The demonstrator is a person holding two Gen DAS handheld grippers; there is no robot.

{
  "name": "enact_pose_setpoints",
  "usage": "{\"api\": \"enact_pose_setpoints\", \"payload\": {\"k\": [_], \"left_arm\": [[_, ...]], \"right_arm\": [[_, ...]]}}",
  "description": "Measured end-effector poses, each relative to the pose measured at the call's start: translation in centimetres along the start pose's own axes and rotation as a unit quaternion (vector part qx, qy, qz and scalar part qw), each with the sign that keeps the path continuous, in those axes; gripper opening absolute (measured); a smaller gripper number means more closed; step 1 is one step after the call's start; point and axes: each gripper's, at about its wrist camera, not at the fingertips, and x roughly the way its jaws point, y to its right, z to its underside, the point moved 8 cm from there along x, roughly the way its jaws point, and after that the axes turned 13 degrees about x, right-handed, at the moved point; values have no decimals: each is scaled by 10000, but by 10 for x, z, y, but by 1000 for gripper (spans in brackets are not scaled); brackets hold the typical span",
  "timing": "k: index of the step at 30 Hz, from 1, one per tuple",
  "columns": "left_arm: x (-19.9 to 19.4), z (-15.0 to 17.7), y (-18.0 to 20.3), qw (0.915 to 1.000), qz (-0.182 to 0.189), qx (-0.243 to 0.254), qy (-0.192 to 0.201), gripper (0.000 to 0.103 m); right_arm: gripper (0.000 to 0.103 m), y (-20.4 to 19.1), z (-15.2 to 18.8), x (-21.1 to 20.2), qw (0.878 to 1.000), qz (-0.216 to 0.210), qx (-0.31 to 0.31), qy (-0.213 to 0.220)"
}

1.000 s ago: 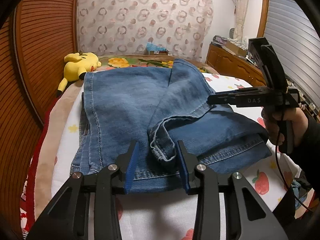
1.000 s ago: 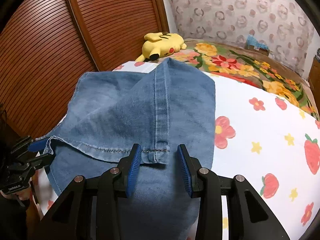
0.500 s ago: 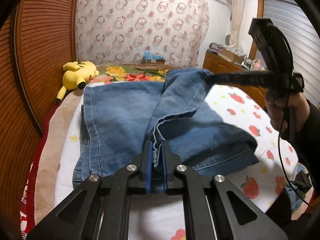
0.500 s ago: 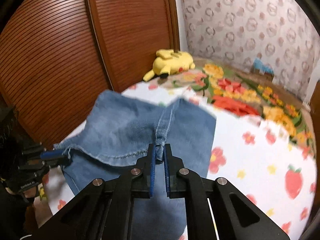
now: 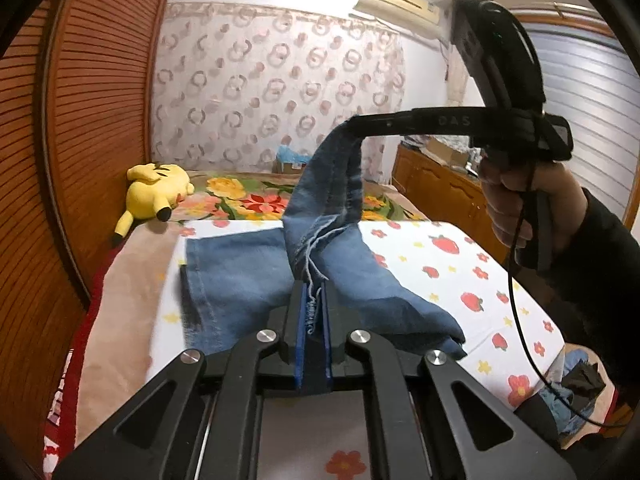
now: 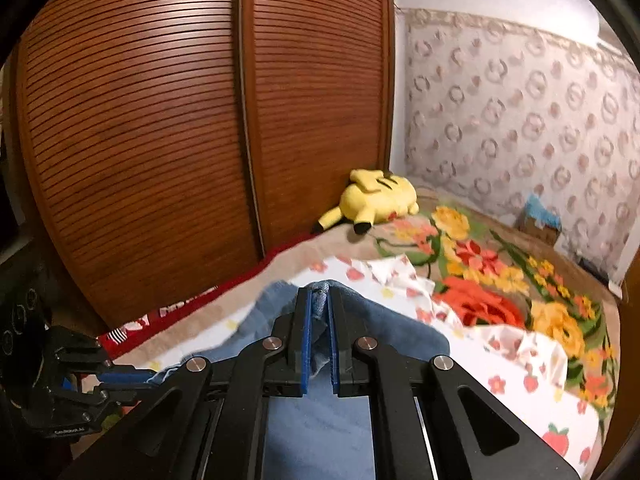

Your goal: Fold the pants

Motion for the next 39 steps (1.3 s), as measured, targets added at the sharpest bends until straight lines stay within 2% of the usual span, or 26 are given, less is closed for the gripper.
{"api": "enact_pose_setpoints", "payload": {"k": [6,16,18,20,21,25,26,28,31,33,34,36,39], "left_arm": [[-13,3,-27,9994,-183,-279,77,8],[22,64,-41,9954,-297,-469,-779,8],[25,74,-42,9939,-411,-463,-911,8],[25,77,-45,9935,-418,-470,-952,8],[24,77,-46,9934,-392,-500,-955,10],[21,75,-51,9937,-434,-520,-893,32],[20,72,-51,9940,-430,-521,-855,35],[19,69,-52,9946,-401,-550,-784,53],[22,63,-50,9952,-370,-501,-759,61],[26,59,-46,9954,-329,-407,-800,62],[29,58,-44,9953,-321,-385,-830,68],[33,56,-42,9953,-301,-377,-845,74],[41,55,-35,9949,-202,-292,-940,75]], "right_arm": [[7,-2,0,5,9999,-94,16,102],[7,-5,32,57,9985,-50,130,-523],[21,-1,36,61,9979,53,184,-615],[30,4,39,60,9977,108,208,-643],[30,6,40,56,9977,79,223,-638],[31,10,38,46,9980,105,229,-580],[32,9,38,45,9980,103,215,-579],[32,10,44,37,9981,112,211,-569],[33,14,57,29,9978,118,275,-597],[33,20,67,27,9970,220,344,-660],[33,25,73,25,9964,285,408,-690],[35,29,82,19,9960,300,495,-677],[48,36,97,13,9952,425,563,-676]]}}
